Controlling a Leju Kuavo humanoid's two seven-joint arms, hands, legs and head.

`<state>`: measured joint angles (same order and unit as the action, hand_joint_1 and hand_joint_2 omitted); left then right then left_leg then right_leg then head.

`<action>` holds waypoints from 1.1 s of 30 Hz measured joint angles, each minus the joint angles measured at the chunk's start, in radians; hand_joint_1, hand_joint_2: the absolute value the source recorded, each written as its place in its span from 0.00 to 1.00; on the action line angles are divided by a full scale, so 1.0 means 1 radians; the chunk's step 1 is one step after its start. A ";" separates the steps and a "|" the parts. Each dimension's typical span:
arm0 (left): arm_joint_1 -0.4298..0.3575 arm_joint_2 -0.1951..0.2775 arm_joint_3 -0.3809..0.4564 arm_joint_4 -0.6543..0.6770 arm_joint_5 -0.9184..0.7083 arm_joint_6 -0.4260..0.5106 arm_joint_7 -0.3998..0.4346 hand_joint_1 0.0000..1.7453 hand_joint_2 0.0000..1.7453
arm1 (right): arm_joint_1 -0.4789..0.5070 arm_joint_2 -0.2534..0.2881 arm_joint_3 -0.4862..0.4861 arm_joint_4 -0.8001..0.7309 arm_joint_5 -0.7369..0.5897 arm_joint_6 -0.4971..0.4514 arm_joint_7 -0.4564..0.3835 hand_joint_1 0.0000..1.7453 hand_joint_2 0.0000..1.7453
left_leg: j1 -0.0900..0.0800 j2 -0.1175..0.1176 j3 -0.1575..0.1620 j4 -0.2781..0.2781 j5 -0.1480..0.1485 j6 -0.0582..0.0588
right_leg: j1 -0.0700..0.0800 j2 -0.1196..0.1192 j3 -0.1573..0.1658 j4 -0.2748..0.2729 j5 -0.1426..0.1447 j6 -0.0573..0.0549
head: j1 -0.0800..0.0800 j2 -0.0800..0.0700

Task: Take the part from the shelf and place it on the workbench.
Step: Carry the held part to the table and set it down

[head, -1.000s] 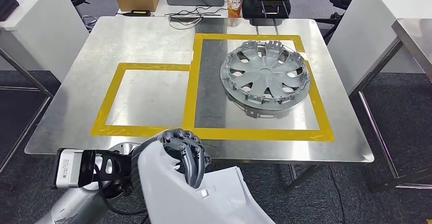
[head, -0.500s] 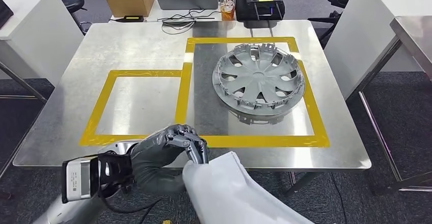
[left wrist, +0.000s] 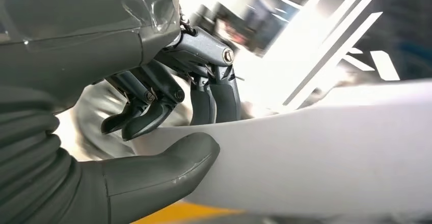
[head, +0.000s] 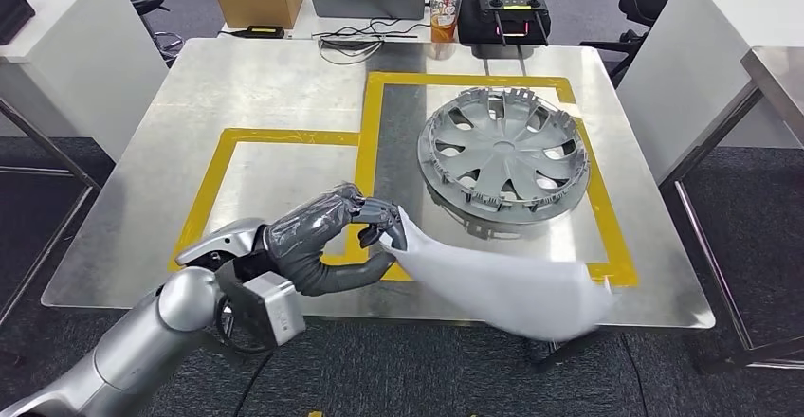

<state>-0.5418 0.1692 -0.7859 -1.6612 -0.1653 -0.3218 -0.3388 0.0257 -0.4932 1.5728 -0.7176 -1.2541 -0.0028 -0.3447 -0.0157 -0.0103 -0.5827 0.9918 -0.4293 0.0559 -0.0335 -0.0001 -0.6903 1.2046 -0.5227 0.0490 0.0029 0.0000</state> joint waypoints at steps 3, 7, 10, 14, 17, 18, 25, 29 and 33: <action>-0.060 0.002 -0.025 0.111 -0.174 0.083 0.027 0.98 1.00 | -0.008 0.017 0.000 0.037 -0.002 0.023 -0.007 0.00 0.00 | -0.005 -0.003 -0.005 0.013 -0.008 -0.011 | 0.003 0.000 0.081 -0.179 0.071 -0.002 | 0.002 0.000; -0.109 0.004 -0.037 0.279 -0.344 0.208 0.073 0.98 1.00 | -0.010 0.029 0.000 0.049 -0.015 0.004 -0.007 0.00 0.00 | -0.004 -0.002 -0.012 0.024 -0.019 -0.027 | 0.004 0.002 0.091 -0.194 0.082 -0.029 | 0.002 0.000; -0.118 0.009 -0.029 0.384 -0.415 0.270 0.086 0.98 1.00 | -0.007 0.031 0.000 0.045 -0.021 -0.022 0.000 0.00 0.00 | 0.006 0.001 -0.072 0.153 -0.087 -0.048 | -0.001 0.003 0.096 -0.196 0.082 -0.040 | -0.004 0.000; -0.111 0.011 -0.019 0.504 -0.513 0.340 0.129 0.98 1.00 | -0.005 0.031 0.000 0.035 -0.031 -0.040 0.004 0.00 0.00 | 0.018 0.005 -0.158 0.301 -0.118 -0.059 | 0.000 0.004 0.097 -0.195 0.080 -0.043 | -0.006 0.000; -0.112 0.011 0.016 0.574 -0.546 0.388 0.160 0.98 1.00 | -0.005 0.032 0.000 0.029 -0.039 -0.047 0.003 0.00 0.00 | 0.016 0.006 -0.063 0.099 -0.017 -0.046 | 0.003 0.007 0.102 -0.196 0.078 -0.041 | -0.005 0.000; -0.114 0.011 0.031 0.596 -0.557 0.404 0.170 0.98 1.00 | -0.005 0.033 0.000 0.027 -0.042 -0.048 0.003 0.00 0.00 | 0.013 0.007 -0.038 0.047 -0.001 -0.041 | 0.005 0.008 0.102 -0.197 0.077 -0.039 | -0.005 0.000; -0.108 0.022 0.128 0.752 -0.631 0.520 0.238 0.98 1.00 | -0.003 0.037 0.000 0.023 -0.053 -0.050 0.004 0.00 0.00 | 0.014 0.009 -0.002 -0.018 0.018 -0.011 | 0.008 0.005 0.052 -0.104 0.031 -0.026 | -0.003 0.000; -0.071 0.023 0.197 0.827 -0.643 0.588 0.257 0.98 1.00 | 0.000 0.032 0.000 0.012 -0.065 -0.068 0.010 0.00 0.00 | 0.009 0.008 -0.002 -0.016 0.016 -0.007 | 0.009 0.004 -0.043 0.077 -0.022 -0.020 | -0.002 0.000; -0.046 0.029 0.254 0.872 -0.661 0.605 0.248 0.98 1.00 | 0.001 0.026 0.000 0.010 -0.062 -0.068 0.012 0.00 0.00 | 0.006 0.002 -0.007 0.003 0.003 -0.021 | 0.008 0.005 0.070 -0.155 0.069 -0.002 | -0.002 0.000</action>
<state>-0.5874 0.1981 -0.5321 -0.7888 -0.8263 0.2834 -0.0908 0.0264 -0.4677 1.5728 -0.7076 -1.3165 -0.0704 -0.3322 -0.0097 -0.0082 -0.5895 0.9945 -0.4265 0.0350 -0.0259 0.0044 -0.6202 1.0492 -0.4537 0.0469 0.0007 0.0000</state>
